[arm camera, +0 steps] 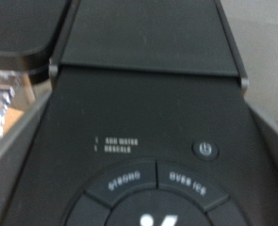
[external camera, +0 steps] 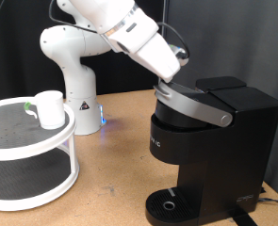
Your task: Make a cup of coffee with the keurig machine
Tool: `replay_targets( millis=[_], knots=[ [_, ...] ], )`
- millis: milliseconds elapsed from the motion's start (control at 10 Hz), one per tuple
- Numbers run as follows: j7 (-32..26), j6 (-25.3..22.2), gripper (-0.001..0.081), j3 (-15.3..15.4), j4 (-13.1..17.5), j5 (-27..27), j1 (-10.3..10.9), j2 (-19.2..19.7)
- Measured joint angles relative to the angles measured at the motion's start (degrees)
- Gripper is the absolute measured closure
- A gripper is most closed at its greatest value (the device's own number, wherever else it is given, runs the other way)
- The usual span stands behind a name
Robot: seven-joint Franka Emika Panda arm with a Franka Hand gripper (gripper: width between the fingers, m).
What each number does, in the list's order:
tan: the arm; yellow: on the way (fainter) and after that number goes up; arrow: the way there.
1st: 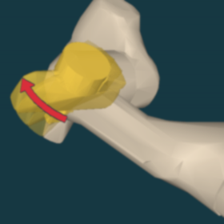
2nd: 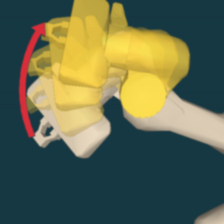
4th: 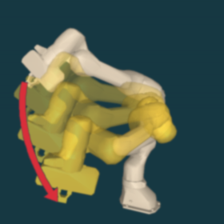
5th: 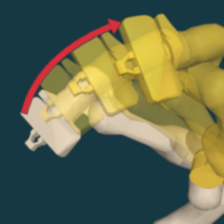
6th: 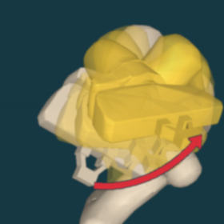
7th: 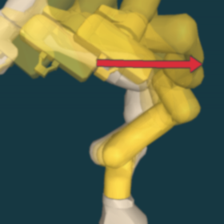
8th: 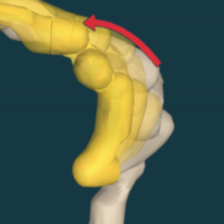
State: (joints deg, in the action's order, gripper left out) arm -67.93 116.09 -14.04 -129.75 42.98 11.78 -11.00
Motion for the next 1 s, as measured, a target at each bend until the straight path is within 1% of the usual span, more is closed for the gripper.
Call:
replay_targets(
  millis=[500, 1000],
  knots=[
    [-0.13, 3.88, 0.0806, -0.31, -1.97, -0.9, -0.11, 0.99],
    [-2.62, 6.11, 0.0806, -0.6, -3.04, -1.04, -0.34, 2.76]
  ],
)
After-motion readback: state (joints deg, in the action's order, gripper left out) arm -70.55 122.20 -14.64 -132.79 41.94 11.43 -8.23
